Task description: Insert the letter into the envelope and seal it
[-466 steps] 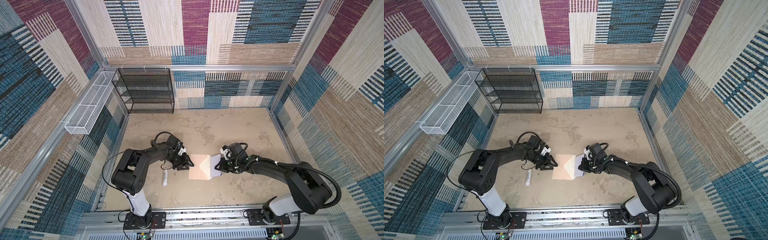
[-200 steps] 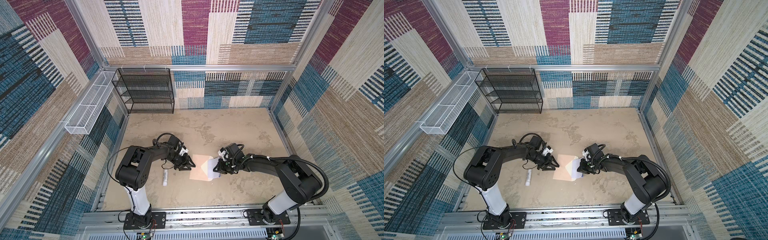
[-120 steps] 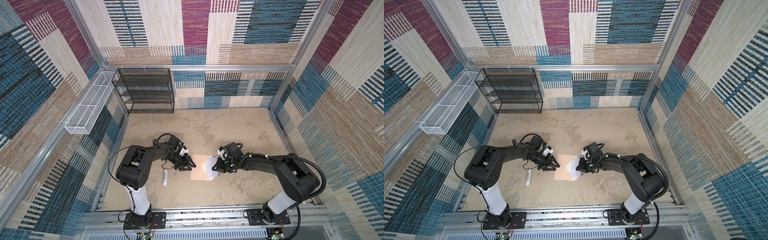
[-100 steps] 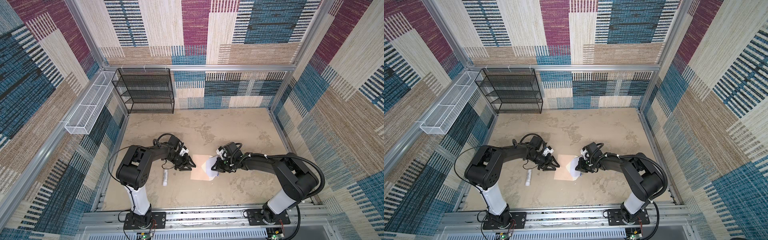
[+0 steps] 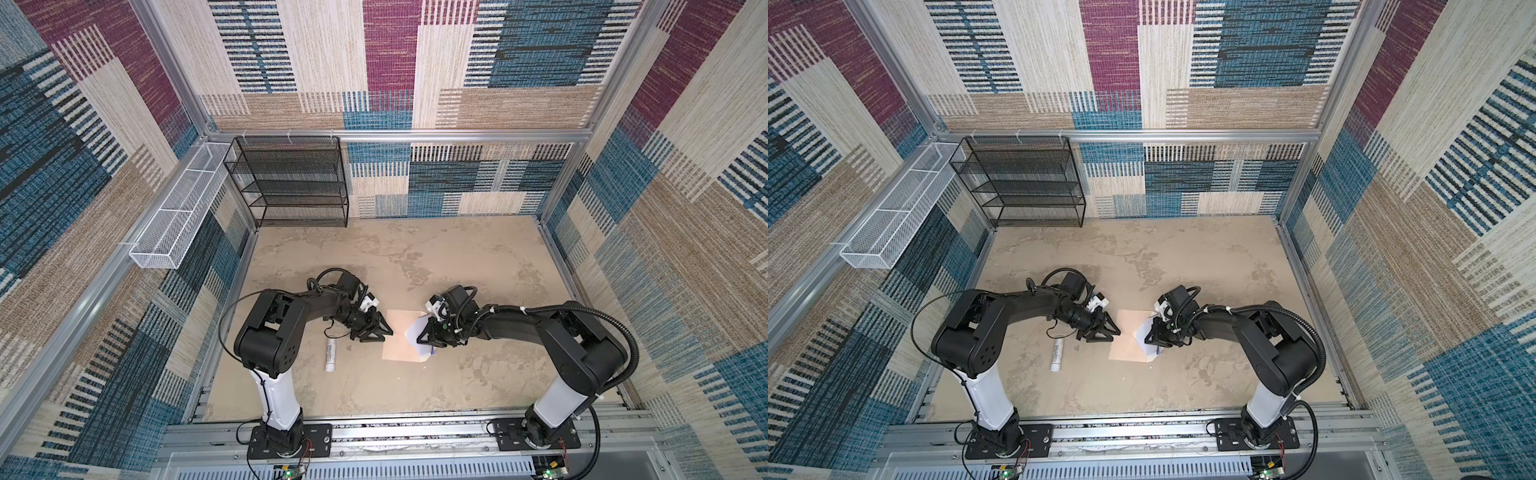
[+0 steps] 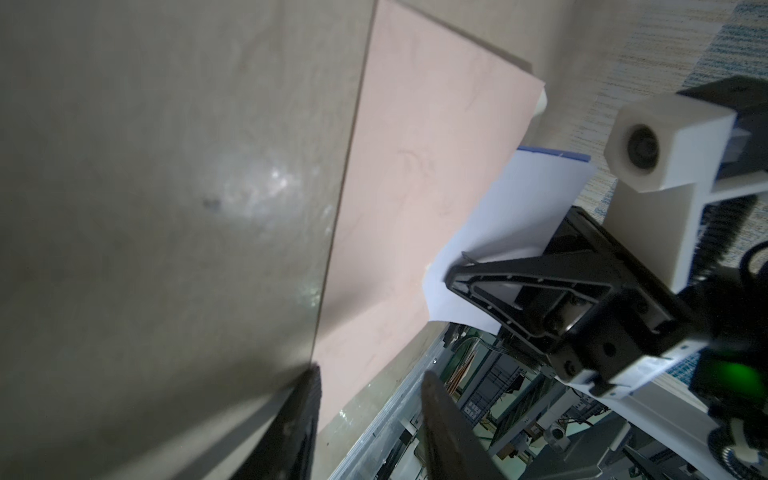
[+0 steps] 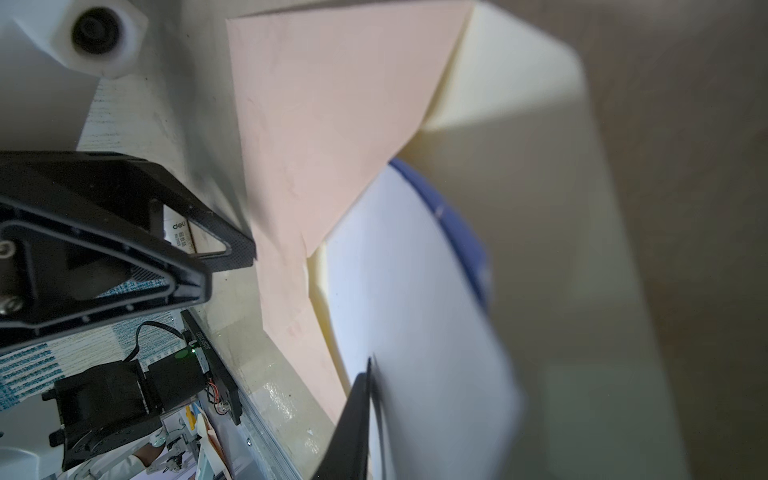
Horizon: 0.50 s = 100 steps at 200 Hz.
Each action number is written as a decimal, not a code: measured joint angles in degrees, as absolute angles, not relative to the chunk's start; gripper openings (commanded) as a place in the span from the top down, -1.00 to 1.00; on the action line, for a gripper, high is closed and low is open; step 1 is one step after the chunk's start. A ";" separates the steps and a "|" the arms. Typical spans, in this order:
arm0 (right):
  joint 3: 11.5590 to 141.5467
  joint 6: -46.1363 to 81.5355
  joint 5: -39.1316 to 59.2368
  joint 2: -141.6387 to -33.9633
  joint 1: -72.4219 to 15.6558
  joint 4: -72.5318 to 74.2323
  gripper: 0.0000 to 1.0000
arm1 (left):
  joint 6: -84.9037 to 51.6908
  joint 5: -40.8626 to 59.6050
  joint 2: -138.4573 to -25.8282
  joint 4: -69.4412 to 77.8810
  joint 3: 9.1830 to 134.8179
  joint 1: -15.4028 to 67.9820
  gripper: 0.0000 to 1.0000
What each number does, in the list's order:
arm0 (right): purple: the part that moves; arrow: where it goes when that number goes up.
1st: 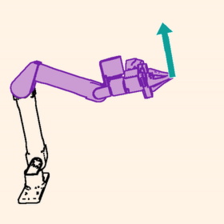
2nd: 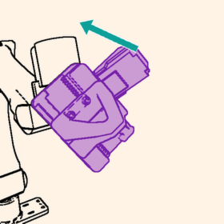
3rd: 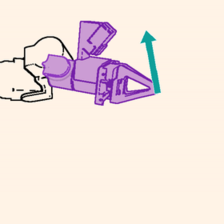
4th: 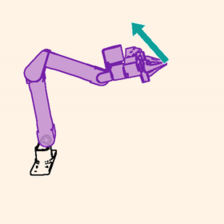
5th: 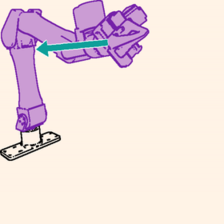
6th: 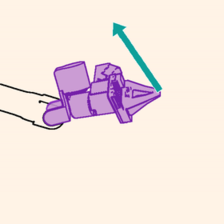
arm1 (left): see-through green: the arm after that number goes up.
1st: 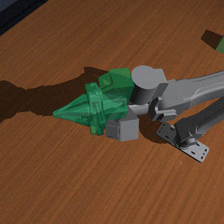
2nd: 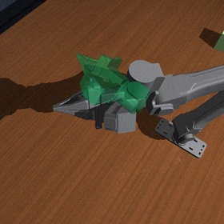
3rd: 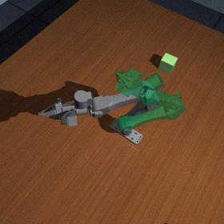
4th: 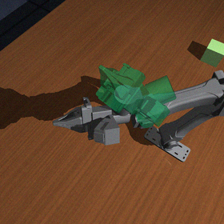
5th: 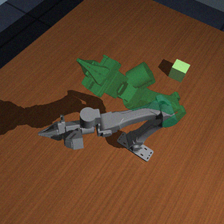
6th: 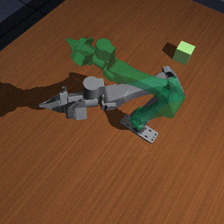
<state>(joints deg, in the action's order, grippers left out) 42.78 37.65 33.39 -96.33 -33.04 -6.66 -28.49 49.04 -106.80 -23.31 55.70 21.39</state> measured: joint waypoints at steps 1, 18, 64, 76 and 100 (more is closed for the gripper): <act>42.78 37.65 33.36 -96.29 -33.04 -6.68 0.48 | -28.49 49.04 -106.80 -23.31 55.70 21.39 0.12; 42.85 37.65 33.04 -95.53 -33.04 -6.81 0.29 | -28.49 49.08 -106.83 -23.31 55.70 21.39 0.13; 43.00 37.74 31.33 -93.54 -32.97 -8.01 -0.06 | -28.49 49.32 -106.89 -23.31 55.70 21.39 0.13; 43.00 37.78 30.98 -92.97 -32.97 -8.56 -0.11 | -28.47 49.41 -106.91 -23.31 55.70 21.39 0.13; 43.00 38.11 30.48 -91.74 -32.86 -9.91 -0.17 | -28.34 49.43 -106.91 -23.31 55.70 21.39 0.13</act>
